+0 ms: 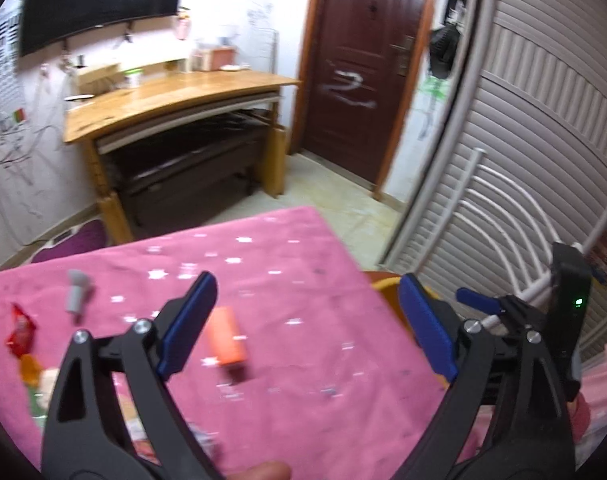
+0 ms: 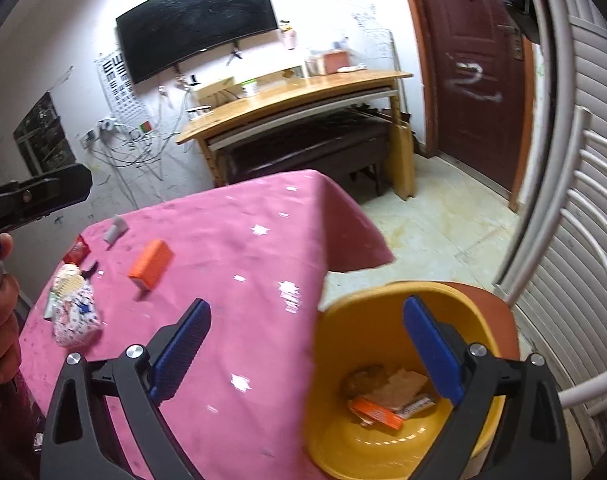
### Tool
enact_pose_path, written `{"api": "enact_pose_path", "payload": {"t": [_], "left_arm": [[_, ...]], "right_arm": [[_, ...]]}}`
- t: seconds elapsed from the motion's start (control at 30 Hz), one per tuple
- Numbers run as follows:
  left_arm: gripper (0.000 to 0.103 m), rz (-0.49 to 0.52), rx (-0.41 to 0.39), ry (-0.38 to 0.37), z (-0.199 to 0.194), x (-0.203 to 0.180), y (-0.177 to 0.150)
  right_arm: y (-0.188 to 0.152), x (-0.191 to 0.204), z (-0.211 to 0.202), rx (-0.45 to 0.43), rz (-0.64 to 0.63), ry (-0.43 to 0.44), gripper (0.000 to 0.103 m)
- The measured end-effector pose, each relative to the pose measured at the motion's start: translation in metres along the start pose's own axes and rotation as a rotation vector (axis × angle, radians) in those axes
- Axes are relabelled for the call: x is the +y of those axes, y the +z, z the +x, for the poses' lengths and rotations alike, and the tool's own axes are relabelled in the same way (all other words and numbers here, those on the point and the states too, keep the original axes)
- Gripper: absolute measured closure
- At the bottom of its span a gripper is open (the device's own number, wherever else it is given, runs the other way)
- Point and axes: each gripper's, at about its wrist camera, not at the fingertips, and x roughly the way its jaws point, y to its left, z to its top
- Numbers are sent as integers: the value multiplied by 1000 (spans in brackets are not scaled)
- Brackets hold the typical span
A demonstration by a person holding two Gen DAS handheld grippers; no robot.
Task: Collect trash
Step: 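Move both tools back over the table toward the red wrapper and small orange box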
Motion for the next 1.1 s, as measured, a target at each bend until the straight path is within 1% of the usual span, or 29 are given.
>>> {"api": "enact_pose_path", "payload": {"t": [0.2,0.33,0.53,0.67,0.8,0.9,1.1], "left_arm": [[15,-33,-34,117,-27,59,-1],[15,-54,-32,186,-39,97,-5],[15,-91,-20,259,-50,157,-12],[15,-129,-6,284,-56,195,-21],[15,-157,14,302,-55,220,-28],[15,-177,34,310,-52,242,-33],[15,-205,74,318,-40,266,-45]], "right_arm": [[17,39,13,7,-42,25,12],[30,69,27,24,-85,33,12],[40,113,53,60,-129,59,12],[43,139,71,89,-158,87,12],[44,158,87,116,-179,84,12],[43,167,97,137,-200,60,12],[39,176,118,177,-236,16,12]]}}
